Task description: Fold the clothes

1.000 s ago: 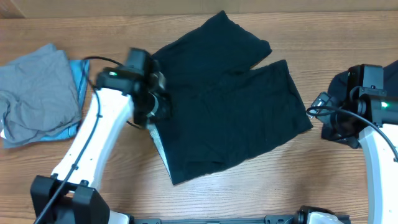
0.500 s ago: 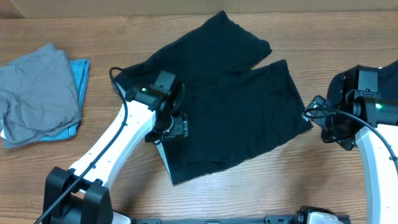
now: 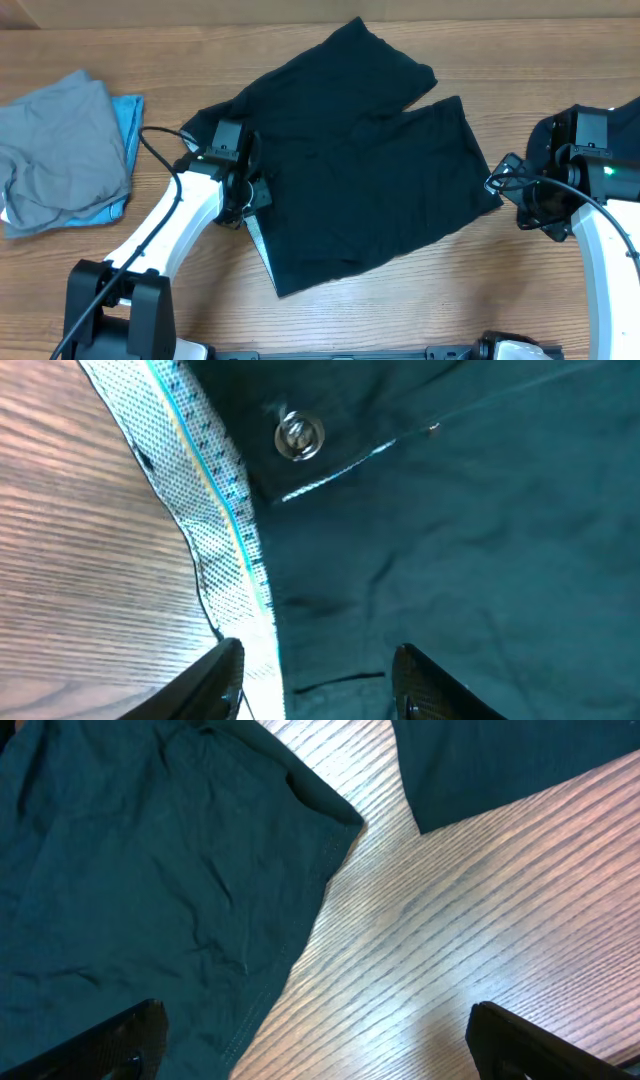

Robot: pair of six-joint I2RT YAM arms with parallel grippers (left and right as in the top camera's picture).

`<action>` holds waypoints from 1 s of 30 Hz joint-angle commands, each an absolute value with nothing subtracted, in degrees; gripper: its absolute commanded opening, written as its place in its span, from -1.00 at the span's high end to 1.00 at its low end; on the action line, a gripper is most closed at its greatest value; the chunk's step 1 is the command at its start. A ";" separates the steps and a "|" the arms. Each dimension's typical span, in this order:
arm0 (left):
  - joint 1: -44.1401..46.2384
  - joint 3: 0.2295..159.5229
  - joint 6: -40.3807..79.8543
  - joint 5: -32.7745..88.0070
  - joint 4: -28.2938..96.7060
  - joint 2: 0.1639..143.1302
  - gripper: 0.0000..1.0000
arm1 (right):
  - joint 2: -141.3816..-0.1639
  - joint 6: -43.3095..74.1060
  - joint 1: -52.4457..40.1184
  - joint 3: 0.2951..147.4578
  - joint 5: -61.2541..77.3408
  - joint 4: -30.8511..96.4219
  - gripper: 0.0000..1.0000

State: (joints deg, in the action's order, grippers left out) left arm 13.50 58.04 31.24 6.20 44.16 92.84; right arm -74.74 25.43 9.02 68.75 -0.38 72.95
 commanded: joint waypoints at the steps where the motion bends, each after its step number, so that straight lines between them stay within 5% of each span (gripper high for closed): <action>1: 12.29 54.13 31.73 7.03 40.80 92.99 -0.05 | -74.11 25.26 9.39 68.47 0.16 72.69 -1.00; 12: 11.90 47.24 31.51 7.09 27.33 93.10 -0.31 | -74.11 25.23 9.39 68.47 0.34 72.73 -1.00; 16: 11.90 47.09 31.53 7.11 26.48 93.12 -0.25 | -74.11 25.23 9.39 68.47 0.38 72.71 -1.00; 22: 11.90 47.09 31.55 7.53 25.85 93.12 0.21 | -74.11 25.12 9.39 68.47 1.04 72.71 -1.00; 30: 11.90 47.07 31.75 7.51 25.39 93.32 0.14 | -74.11 25.06 9.39 68.47 1.04 72.73 -1.00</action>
State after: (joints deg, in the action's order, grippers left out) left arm 12.23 47.55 31.46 7.05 25.65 92.86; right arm -74.74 25.43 9.02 68.73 0.71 72.97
